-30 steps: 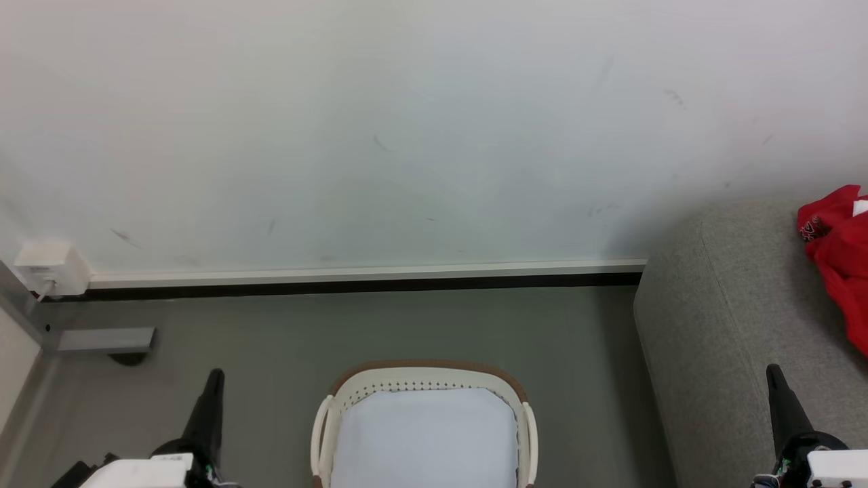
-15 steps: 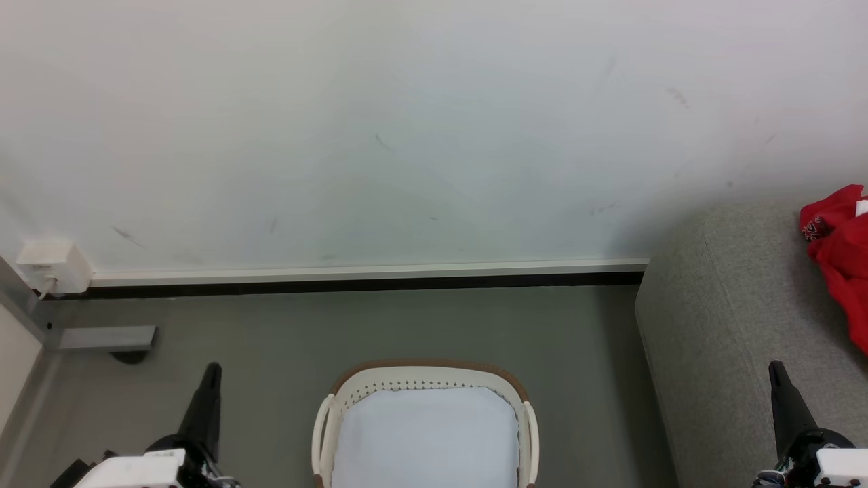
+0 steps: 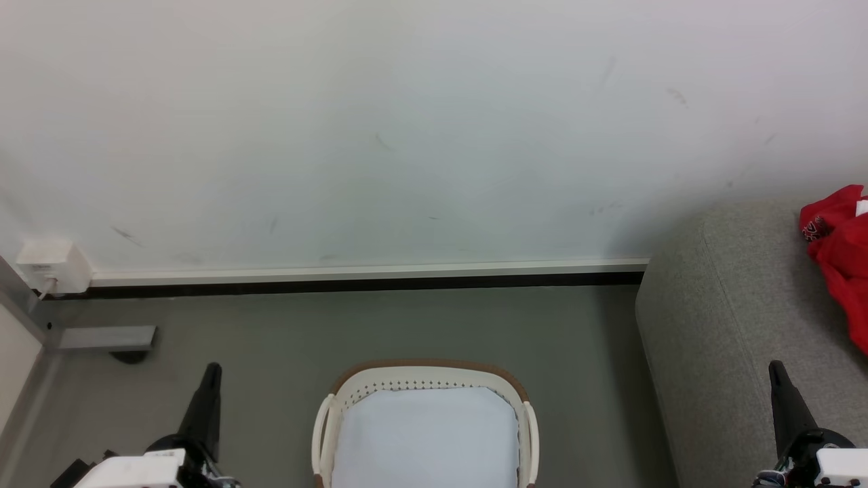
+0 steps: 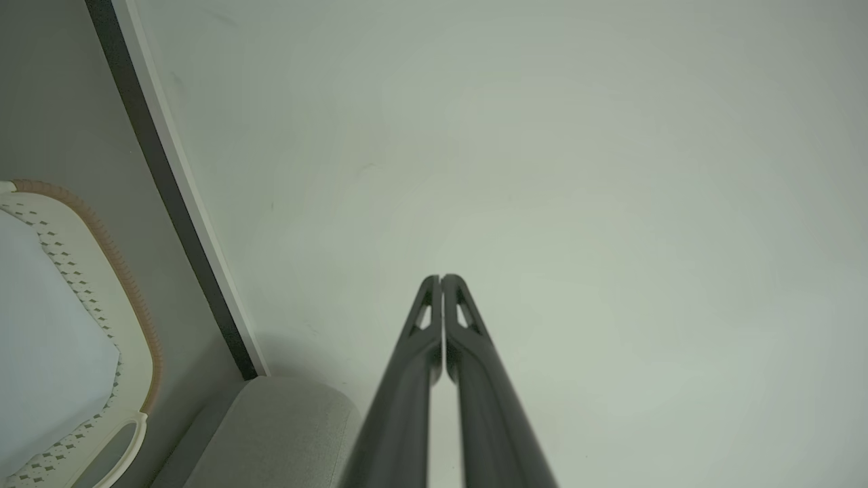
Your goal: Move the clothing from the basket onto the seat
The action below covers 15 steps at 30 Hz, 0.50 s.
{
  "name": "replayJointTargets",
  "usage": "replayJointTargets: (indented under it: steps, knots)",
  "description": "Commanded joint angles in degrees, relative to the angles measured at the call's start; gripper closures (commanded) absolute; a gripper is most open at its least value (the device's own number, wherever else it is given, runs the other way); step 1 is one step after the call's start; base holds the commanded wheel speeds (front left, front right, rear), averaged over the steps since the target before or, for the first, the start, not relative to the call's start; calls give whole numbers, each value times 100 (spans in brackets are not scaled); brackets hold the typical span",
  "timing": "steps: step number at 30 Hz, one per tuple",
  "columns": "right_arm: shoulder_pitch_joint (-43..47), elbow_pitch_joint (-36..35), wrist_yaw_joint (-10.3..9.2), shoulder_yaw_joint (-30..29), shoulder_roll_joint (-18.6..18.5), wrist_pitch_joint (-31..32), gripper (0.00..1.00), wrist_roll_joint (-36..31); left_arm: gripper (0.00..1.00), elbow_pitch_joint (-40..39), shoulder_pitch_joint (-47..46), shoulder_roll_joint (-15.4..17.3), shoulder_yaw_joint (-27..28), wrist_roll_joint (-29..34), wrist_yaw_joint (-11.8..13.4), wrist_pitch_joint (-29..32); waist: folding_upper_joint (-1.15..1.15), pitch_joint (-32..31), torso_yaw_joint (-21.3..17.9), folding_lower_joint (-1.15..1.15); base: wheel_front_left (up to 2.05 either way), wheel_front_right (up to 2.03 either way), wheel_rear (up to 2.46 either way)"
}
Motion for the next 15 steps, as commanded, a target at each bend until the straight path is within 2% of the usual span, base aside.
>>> replayJointTargets:
  steps: [1, 15]
  knots:
    - [-72, -25, -12, -22, -46, 17, 100, 10, 100, -16, -49, 40, 13, -83, -24, 23, 0, 0, 0, 0, 0, 0, 0]
    - [-72, -25, -12, -22, -46, 16, 100, 10, 100, -17, -49, 40, 13, -83, -25, 23, 0, 0, 0, 0, 0, 0, 0]
